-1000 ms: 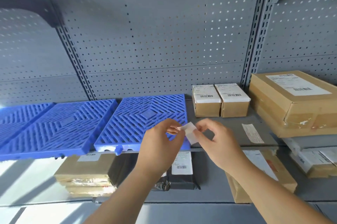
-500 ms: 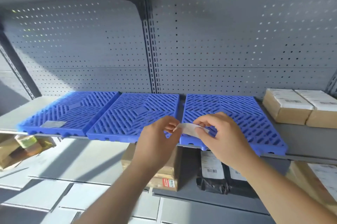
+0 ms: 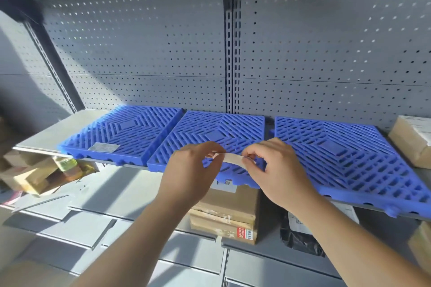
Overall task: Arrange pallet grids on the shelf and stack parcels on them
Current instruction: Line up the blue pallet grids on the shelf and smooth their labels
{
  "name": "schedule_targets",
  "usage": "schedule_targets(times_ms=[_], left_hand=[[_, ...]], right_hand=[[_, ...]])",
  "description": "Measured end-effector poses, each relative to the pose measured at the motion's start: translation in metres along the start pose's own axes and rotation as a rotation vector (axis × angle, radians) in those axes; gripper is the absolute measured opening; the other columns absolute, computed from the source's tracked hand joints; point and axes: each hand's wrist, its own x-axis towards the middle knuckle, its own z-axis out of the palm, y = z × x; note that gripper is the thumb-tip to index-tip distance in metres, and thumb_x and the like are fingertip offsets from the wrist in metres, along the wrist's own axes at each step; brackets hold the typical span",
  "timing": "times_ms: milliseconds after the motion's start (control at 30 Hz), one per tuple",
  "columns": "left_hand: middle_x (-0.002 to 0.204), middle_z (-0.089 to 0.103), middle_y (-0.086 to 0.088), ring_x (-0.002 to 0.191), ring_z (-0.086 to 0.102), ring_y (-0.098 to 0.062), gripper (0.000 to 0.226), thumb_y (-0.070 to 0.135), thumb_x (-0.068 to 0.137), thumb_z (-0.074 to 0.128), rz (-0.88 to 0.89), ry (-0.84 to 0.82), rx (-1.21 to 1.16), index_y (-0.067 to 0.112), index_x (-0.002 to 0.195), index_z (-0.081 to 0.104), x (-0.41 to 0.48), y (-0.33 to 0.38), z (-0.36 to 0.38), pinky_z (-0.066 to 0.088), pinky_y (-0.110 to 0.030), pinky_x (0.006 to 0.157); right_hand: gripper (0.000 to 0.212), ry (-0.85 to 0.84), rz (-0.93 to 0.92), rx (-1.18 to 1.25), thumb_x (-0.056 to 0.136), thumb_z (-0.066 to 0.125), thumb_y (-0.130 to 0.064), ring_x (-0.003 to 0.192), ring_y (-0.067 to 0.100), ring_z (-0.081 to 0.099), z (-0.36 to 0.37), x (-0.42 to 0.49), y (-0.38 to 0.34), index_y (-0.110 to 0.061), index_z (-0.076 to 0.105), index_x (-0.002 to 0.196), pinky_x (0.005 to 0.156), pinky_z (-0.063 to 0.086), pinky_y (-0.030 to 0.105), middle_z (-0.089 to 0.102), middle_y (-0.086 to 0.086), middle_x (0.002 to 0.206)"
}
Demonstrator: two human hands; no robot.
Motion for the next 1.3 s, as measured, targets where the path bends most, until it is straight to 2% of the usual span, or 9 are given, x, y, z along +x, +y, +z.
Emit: schedule_targets(times_ms=[67,133,167,367,500,567,767,967,1300], left_hand=[[0.087,0.071,0.018,0.082,0.061,-0.005,0.010,0.032,0.092,0.065,0.030,0.019,0.052,0.032,0.096,0.074,0.002,-0.012,-0.002,0.048,-0.022,0.077],[0.085,0.071,0.016,0.082,0.064,-0.013,0.013,0.032,0.089,0.062,0.070,0.039,0.080,0.030,0.094,0.073,0.005,-0.025,-0.003,0.054,-0.039,0.076],[0.082,0.071,0.015,0.079,0.065,-0.015,0.014,0.032,0.088,0.061,0.086,0.049,0.084,0.030,0.094,0.073,0.006,-0.031,-0.003,0.055,-0.041,0.074],[0.071,0.067,0.010,0.069,0.063,-0.017,0.018,0.031,0.089,0.056,0.222,0.065,0.127,0.028,0.092,0.074,0.024,-0.073,-0.008,0.053,-0.042,0.066],[0.068,0.064,0.011,0.068,0.060,-0.019,0.009,0.021,0.085,0.066,0.314,0.055,0.176,0.025,0.087,0.074,0.028,-0.102,-0.010,0.045,-0.033,0.065],[0.071,0.065,0.011,0.070,0.060,-0.019,0.010,0.020,0.083,0.066,0.351,0.051,0.178,0.024,0.086,0.075,0.027,-0.115,-0.008,0.042,-0.030,0.067],[0.083,0.069,0.014,0.080,0.061,-0.019,0.016,0.026,0.088,0.059,0.403,-0.008,0.115,0.026,0.091,0.075,0.018,-0.138,0.000,0.048,-0.037,0.071],[0.091,0.072,0.015,0.084,0.064,-0.017,0.009,0.027,0.087,0.070,0.395,-0.006,0.064,0.025,0.093,0.077,0.014,-0.145,0.005,0.048,-0.037,0.073],[0.097,0.072,0.019,0.091,0.063,-0.012,0.009,0.032,0.088,0.070,0.315,-0.027,-0.029,0.028,0.093,0.077,0.012,-0.148,0.009,0.049,-0.036,0.076]], right_hand=[[0.009,0.005,-0.020,-0.010,0.087,0.073,-0.017,0.076,0.014,0.053,0.011,0.005,-0.001,-0.025,0.069,0.084,0.073,0.047,0.043,0.061,-0.019,0.075],[0.010,0.001,-0.015,-0.018,0.087,0.072,-0.016,0.077,0.015,0.053,0.023,0.008,-0.003,-0.026,0.069,0.085,0.073,0.047,0.044,0.063,-0.017,0.077],[0.010,-0.004,-0.009,-0.022,0.088,0.072,-0.016,0.077,0.016,0.053,0.029,0.009,-0.004,-0.026,0.070,0.086,0.073,0.047,0.044,0.063,-0.017,0.078],[0.013,-0.025,0.033,-0.126,0.087,0.074,-0.017,0.080,0.015,0.048,0.055,0.020,-0.019,-0.029,0.070,0.082,0.073,0.043,0.038,0.059,-0.018,0.075],[0.014,-0.005,0.032,-0.223,0.084,0.074,-0.015,0.080,0.017,0.048,0.072,0.022,-0.032,-0.028,0.070,0.080,0.072,0.038,0.035,0.061,-0.015,0.076],[0.014,-0.008,0.018,-0.268,0.082,0.074,-0.013,0.081,0.020,0.051,0.081,0.017,-0.035,-0.026,0.072,0.081,0.072,0.039,0.036,0.064,-0.015,0.079],[0.007,-0.016,0.040,-0.320,0.086,0.069,-0.020,0.084,0.021,0.055,0.096,-0.001,-0.040,-0.026,0.073,0.084,0.075,0.041,0.039,0.067,-0.015,0.088],[0.012,0.051,0.108,-0.297,0.091,0.064,-0.027,0.088,0.017,0.056,0.102,-0.013,-0.037,-0.025,0.076,0.088,0.079,0.042,0.039,0.068,-0.016,0.096],[0.011,0.102,0.141,-0.281,0.091,0.067,-0.024,0.086,0.015,0.057,0.105,-0.014,-0.036,-0.024,0.076,0.085,0.079,0.043,0.039,0.070,-0.020,0.091]])
